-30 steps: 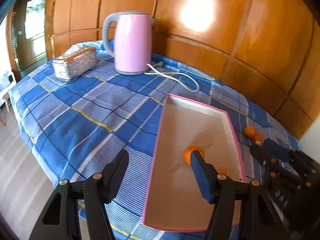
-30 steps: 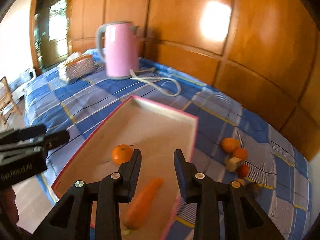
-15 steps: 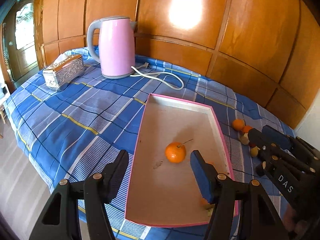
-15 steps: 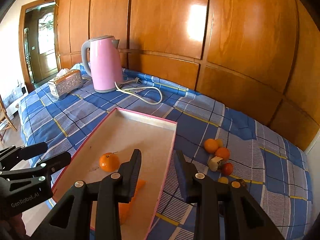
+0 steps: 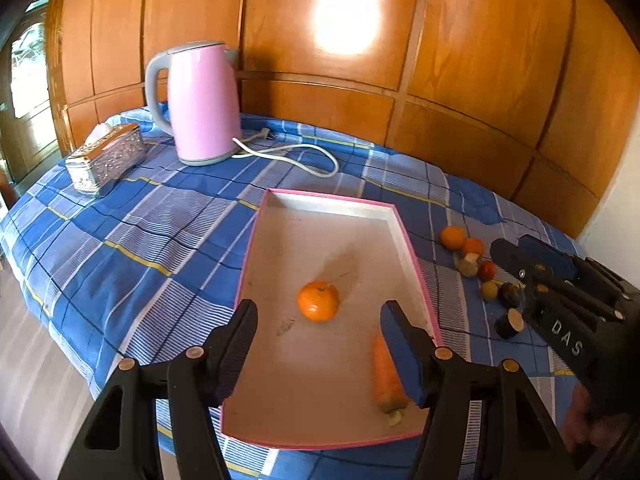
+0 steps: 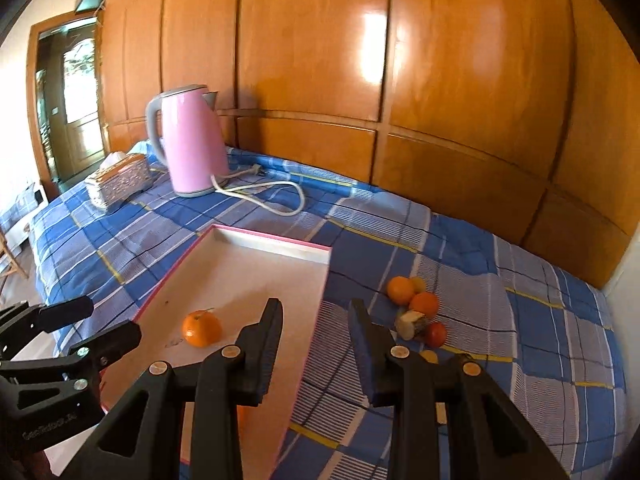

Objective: Organize fruits
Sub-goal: 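Lower the carrot into the tray and open the right gripper, then move the left gripper to the beige round slice and grasp it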

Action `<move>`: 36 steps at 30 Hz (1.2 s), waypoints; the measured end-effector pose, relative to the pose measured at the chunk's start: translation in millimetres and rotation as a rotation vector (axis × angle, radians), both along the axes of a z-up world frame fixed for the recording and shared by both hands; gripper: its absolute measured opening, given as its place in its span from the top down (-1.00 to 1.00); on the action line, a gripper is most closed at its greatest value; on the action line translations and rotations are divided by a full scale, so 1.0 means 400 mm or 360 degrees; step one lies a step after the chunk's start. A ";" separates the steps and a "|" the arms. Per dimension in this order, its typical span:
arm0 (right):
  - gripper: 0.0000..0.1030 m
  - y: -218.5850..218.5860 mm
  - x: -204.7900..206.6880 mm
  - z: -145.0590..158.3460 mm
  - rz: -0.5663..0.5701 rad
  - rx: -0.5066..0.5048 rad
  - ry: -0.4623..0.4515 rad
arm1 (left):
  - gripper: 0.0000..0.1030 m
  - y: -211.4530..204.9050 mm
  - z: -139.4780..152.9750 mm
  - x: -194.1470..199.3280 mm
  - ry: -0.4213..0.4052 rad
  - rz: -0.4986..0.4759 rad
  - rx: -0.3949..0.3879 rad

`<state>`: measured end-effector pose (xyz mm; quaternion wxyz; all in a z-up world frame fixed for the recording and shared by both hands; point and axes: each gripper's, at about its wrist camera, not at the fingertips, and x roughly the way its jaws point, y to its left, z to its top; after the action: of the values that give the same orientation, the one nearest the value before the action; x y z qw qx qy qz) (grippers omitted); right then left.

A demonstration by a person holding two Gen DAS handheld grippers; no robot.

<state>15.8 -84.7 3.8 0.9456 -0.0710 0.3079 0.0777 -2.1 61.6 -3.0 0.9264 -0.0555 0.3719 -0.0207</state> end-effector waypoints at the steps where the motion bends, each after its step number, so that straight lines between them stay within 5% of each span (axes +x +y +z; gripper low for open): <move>1: 0.34 -0.008 0.000 0.000 -0.0014 0.0004 -0.0001 | -0.25 -0.008 -0.001 0.001 0.0005 -0.0013 0.0002; 36: 0.28 -0.268 0.005 -0.015 -0.0381 0.0056 -0.0031 | -0.25 -0.249 -0.009 0.037 0.0061 -0.0392 0.0145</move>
<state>17.8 -192.0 -2.1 0.9521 -0.0180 0.3036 -0.0310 12.8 -38.0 -6.4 0.9111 0.0323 0.3940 -0.1163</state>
